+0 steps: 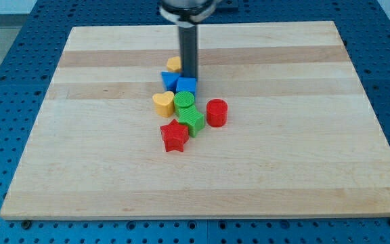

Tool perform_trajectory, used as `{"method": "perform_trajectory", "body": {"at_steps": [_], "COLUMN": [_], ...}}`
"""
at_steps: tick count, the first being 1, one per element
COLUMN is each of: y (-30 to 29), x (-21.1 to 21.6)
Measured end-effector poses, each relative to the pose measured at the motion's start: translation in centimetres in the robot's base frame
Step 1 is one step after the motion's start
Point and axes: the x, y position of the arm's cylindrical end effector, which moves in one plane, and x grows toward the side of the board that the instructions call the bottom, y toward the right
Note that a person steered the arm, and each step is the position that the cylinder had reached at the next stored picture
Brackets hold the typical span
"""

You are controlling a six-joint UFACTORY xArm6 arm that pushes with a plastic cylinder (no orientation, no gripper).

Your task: Push the yellow hexagon towards the top center of the board

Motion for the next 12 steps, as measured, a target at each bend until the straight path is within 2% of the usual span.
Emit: {"method": "perform_trajectory", "body": {"at_steps": [4,5,7,9,10,11,12], "y": [-4.7,-2.0,-1.7,-0.5,-0.5,-0.6,0.6], "x": [0.2,-2.5,-3.3,-7.5,-7.1,-4.4,-4.6]}}
